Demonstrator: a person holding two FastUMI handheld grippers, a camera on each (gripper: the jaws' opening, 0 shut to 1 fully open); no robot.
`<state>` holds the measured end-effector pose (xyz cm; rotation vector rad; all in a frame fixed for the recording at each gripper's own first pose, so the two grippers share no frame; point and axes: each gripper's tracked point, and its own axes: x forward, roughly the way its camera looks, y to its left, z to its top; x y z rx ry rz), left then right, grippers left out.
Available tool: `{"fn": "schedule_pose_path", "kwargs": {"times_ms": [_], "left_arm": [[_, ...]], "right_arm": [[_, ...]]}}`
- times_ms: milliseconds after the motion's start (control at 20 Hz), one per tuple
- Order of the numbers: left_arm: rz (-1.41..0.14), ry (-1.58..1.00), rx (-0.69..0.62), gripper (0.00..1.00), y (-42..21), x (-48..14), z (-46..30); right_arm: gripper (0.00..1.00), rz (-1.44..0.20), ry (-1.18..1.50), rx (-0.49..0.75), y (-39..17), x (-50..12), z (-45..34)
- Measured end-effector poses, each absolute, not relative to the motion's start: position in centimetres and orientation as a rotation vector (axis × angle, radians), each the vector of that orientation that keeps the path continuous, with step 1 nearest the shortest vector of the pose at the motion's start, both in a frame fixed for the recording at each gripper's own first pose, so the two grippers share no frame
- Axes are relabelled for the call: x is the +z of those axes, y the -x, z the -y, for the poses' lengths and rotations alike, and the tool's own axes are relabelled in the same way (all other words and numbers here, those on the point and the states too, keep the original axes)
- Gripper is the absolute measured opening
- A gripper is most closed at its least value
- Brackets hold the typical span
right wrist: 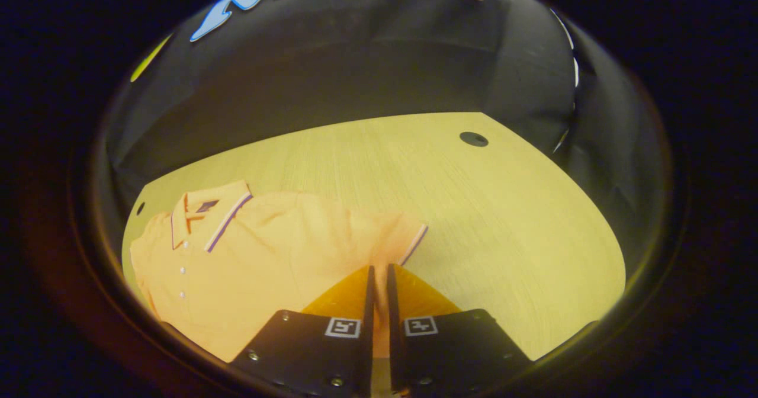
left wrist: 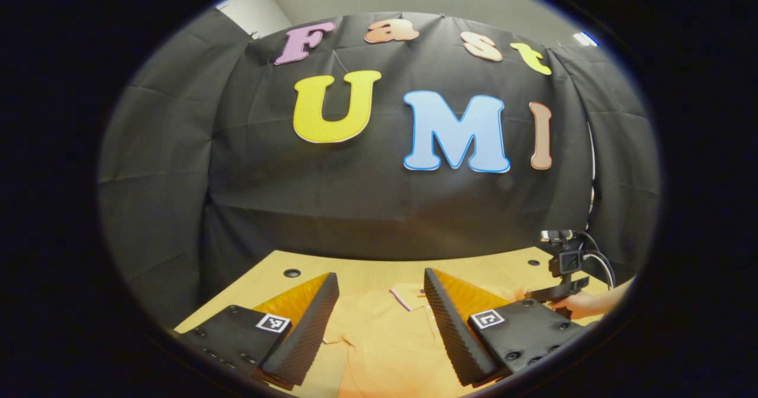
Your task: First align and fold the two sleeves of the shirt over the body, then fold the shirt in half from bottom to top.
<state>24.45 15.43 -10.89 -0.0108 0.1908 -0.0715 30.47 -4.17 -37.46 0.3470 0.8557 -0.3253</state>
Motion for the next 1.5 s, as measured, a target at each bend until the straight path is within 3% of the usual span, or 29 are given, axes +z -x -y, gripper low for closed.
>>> {"fn": "schedule_pose_path", "kwargs": {"times_ms": [300, 850, 1150, 1500], "left_arm": [[-0.184, 0.011, -0.054, 0.96, -24.2, -11.0, -16.6], [-0.176, 0.032, 0.010, 0.96, -24.7, -11.7, -20.0], [-0.203, 0.022, 0.019, 0.95, -27.0, -14.3, -22.8], [-0.263, 0.015, 0.003, 0.96, -30.9, -18.8, -25.3]], "right_arm": [[0.11, -0.828, -0.255, -0.328, -30.6, -35.7, 4.9], [0.11, -0.705, -0.073, -0.130, -33.1, -28.6, -1.2], [0.10, -0.764, -0.041, -0.040, -34.0, -29.8, -5.9], [0.12, -0.795, -0.046, -0.048, -34.6, -31.4, -7.3]]}}
